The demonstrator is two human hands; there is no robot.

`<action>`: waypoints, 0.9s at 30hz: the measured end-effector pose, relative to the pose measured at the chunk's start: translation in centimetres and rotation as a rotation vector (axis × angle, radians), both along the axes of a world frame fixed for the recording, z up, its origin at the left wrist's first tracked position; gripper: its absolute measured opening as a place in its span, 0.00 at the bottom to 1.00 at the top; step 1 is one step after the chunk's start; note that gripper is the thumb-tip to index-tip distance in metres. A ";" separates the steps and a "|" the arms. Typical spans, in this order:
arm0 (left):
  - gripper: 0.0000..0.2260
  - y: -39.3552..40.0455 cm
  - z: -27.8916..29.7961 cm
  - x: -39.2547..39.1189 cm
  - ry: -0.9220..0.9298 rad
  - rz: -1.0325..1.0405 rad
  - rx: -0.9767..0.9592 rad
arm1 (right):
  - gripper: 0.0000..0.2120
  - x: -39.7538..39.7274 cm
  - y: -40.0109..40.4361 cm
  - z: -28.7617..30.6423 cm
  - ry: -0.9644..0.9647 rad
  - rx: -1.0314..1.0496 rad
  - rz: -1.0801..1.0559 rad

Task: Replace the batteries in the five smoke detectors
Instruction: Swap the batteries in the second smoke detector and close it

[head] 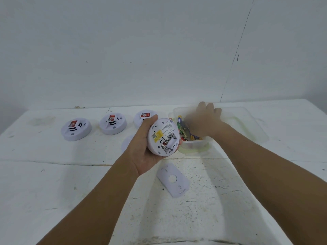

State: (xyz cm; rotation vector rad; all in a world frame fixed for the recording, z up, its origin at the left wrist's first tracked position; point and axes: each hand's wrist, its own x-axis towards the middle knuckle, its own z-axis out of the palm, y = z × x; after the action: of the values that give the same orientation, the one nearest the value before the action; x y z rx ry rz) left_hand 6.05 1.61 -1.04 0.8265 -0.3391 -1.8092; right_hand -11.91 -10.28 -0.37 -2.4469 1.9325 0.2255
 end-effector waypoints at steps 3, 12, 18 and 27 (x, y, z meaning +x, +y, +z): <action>0.26 0.0 0.1 -0.2 0.001 -0.008 -0.010 | 0.19 0.3 -0.1 -0.4 0.026 -0.021 0.017; 0.23 -0.1 -0.1 -0.4 0.019 -0.016 -0.027 | 0.17 0.7 -0.3 -0.8 0.083 -0.059 0.039; 0.22 -0.1 0.0 -0.8 0.019 -0.023 -0.029 | 0.15 1.0 -0.4 -0.5 0.136 -0.001 0.049; 0.23 0.2 -0.2 -0.3 -0.022 -0.021 -0.024 | 0.13 1.4 -0.8 -0.8 0.083 -0.110 0.048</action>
State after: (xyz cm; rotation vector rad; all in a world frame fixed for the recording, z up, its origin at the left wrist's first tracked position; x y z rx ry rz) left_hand 5.73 1.82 -1.24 0.8293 -0.3842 -1.8138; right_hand -10.56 -11.07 -1.18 -2.5956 1.9713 0.2310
